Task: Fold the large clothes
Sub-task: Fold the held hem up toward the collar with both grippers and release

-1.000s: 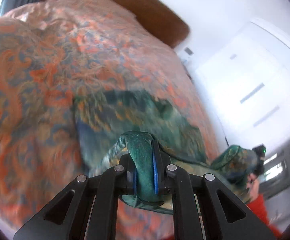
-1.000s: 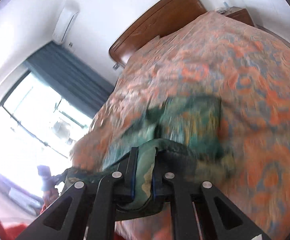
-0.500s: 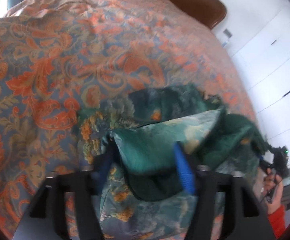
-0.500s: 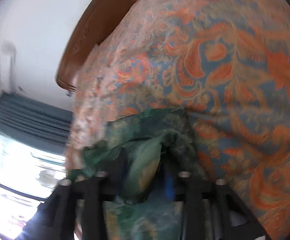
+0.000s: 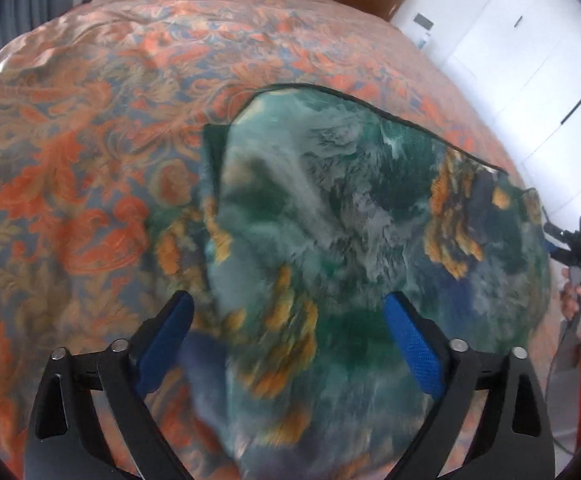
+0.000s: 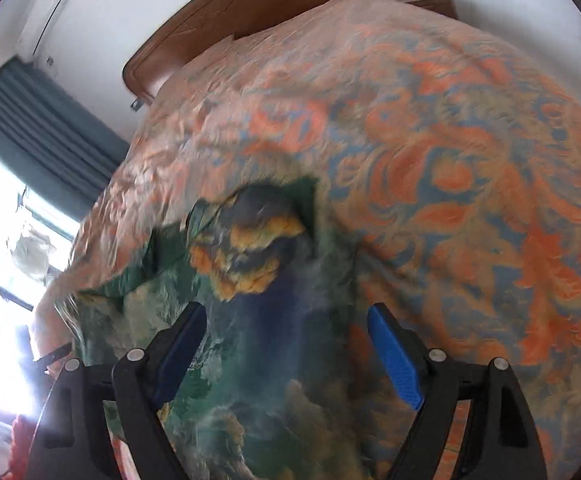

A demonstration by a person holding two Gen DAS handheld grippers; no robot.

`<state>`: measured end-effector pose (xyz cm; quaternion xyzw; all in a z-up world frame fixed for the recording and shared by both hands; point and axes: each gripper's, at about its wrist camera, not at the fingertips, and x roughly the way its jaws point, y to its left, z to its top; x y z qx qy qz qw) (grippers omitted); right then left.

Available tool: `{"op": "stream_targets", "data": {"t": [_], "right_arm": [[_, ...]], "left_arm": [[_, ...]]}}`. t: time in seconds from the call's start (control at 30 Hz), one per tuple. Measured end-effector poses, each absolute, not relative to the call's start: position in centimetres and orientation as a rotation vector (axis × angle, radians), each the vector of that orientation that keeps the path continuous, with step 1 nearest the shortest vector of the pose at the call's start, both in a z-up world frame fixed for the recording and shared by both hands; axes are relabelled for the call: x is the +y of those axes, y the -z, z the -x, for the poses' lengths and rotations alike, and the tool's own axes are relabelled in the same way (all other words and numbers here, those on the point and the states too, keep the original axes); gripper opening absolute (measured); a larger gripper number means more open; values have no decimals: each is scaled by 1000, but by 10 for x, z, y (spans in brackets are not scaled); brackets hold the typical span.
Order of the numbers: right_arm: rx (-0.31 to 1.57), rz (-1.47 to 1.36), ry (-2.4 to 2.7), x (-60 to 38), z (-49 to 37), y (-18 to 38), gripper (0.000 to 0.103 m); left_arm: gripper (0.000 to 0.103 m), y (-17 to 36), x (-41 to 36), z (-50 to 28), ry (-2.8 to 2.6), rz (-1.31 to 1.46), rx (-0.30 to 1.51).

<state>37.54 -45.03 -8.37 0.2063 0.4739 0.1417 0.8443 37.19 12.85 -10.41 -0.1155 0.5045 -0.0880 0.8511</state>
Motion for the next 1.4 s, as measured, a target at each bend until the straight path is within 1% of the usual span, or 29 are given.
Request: {"op": "stream_targets", "data": {"t": [0.03,0.07,0.1,0.13,0.17,0.2,0.23,0.3,0.4,0.47,0.53,0.6,0.63,0.7,0.77,0.8,0.83,0.87,0.9,0.93,0.97,1.0,1.03,1.1,1.2,1.23,1.33,1.4], "right_arm": [[989,-433,-294,-442,-376,88,84],[984,-425,-282,-436,-376,90,84],[975,-400,-251,-429,-377,91,66],[970,-363,-211,-424,-380,91,40],[966,-300,-149,-418,-379,87,32],[953,-272,-123,-416,-381,83,19],[931,-252,-116,-414,-380,75,16],[854,-212,-107,-413,-370,48,13],[725,-224,-130,-416,-363,12,13],[663,-234,-122,-415,-369,1,13],[683,-251,-88,-414,-389,10,13],[748,-246,-42,-408,-415,38,13],[807,-247,-10,-407,-426,61,13],[904,-282,33,-408,-434,103,14],[936,-322,43,-410,-430,134,18],[933,-324,43,-411,-428,140,21],[928,-327,38,-412,-426,144,22],[926,-340,22,-416,-425,145,22],[927,-355,16,-418,-424,144,25],[930,-373,11,-420,-423,141,32],[937,-388,12,-424,-424,139,37],[944,-396,18,-429,-423,134,45],[943,-395,17,-430,-420,131,47],[916,-373,2,-434,-409,114,49],[863,-283,-14,-431,-383,85,52],[845,-248,-29,-426,-373,76,55],[807,-146,-105,-410,-338,57,66],[788,-98,-157,-396,-315,57,66]], "left_arm": [[58,107,125,-377,177,253,1071],[26,108,124,-381,147,265,1081],[14,108,125,-383,116,272,1085],[12,106,127,-384,107,287,1085],[10,103,129,-385,107,290,1075],[9,94,131,-384,107,284,1050],[9,81,137,-381,107,291,1013],[9,61,148,-377,127,342,952],[9,38,150,-380,100,336,844],[10,45,135,-393,44,214,818],[10,80,123,-409,2,138,904],[11,115,121,-416,-20,138,988],[14,134,120,-415,-37,146,1015],[17,149,122,-410,-46,176,1009],[27,151,128,-401,-55,214,980],[30,150,131,-398,-56,229,973],[38,148,135,-395,-57,249,964],[54,147,138,-391,-63,257,961],[62,144,142,-387,-74,265,957],[75,142,144,-383,-82,266,952],[83,136,147,-374,-99,260,936],[84,132,146,-368,-101,257,923],[85,130,146,-366,-91,256,916],[85,122,144,-353,-49,243,905],[93,110,140,-322,-25,212,860],[96,108,138,-311,-23,197,842],[97,112,132,-296,-33,156,827],[97,123,129,-295,-48,124,853]]}}
